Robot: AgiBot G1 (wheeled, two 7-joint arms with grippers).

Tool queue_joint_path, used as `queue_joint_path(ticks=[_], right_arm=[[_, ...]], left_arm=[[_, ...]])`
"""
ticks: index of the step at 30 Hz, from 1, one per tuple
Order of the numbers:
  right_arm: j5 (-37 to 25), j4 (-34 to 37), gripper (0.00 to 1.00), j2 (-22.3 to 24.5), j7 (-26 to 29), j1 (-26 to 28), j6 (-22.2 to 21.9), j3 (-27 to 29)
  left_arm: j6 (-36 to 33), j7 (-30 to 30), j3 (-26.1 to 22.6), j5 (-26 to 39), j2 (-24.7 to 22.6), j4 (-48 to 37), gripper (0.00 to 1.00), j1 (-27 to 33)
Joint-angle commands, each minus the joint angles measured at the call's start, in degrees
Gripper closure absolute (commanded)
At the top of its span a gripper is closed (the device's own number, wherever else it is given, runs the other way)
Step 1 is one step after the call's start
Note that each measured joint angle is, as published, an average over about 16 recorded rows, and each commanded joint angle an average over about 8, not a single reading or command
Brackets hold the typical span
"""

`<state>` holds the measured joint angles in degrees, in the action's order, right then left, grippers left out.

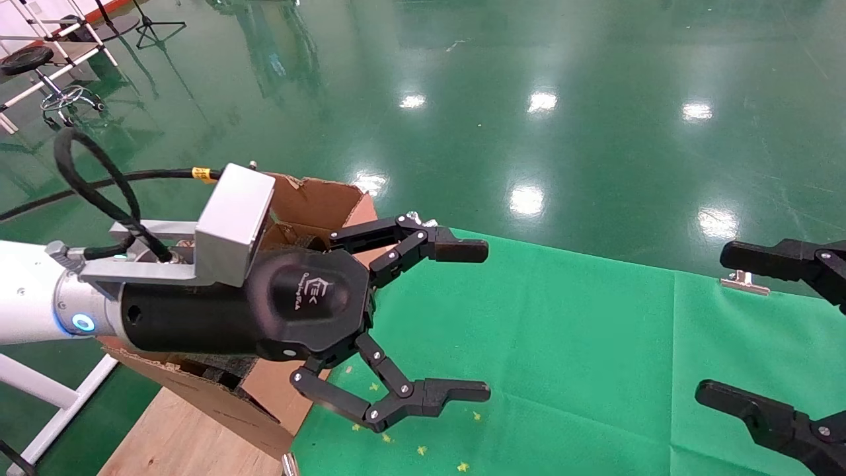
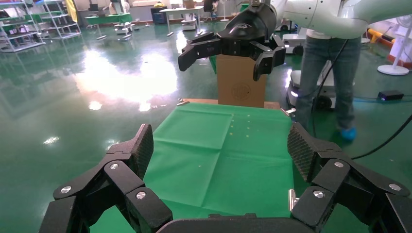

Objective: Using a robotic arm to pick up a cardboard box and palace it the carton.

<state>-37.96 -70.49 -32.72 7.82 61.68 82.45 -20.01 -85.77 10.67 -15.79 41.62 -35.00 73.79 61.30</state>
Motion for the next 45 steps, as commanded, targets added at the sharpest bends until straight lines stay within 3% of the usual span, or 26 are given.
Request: queue_joint_path(ticks=[1, 45], right_arm=[[0.0, 0.0, 0.0, 0.0, 0.0, 0.0, 0.0, 0.0], [0.0, 0.0, 0.0, 0.0, 0.0, 0.0, 0.0, 0.0]], left_arm=[[0.0, 0.0, 0.0, 0.0, 0.0, -0.1, 0.0, 0.1], [0.1, 0.1, -0.2, 0.3, 0.0, -0.2, 0.0, 0.3]])
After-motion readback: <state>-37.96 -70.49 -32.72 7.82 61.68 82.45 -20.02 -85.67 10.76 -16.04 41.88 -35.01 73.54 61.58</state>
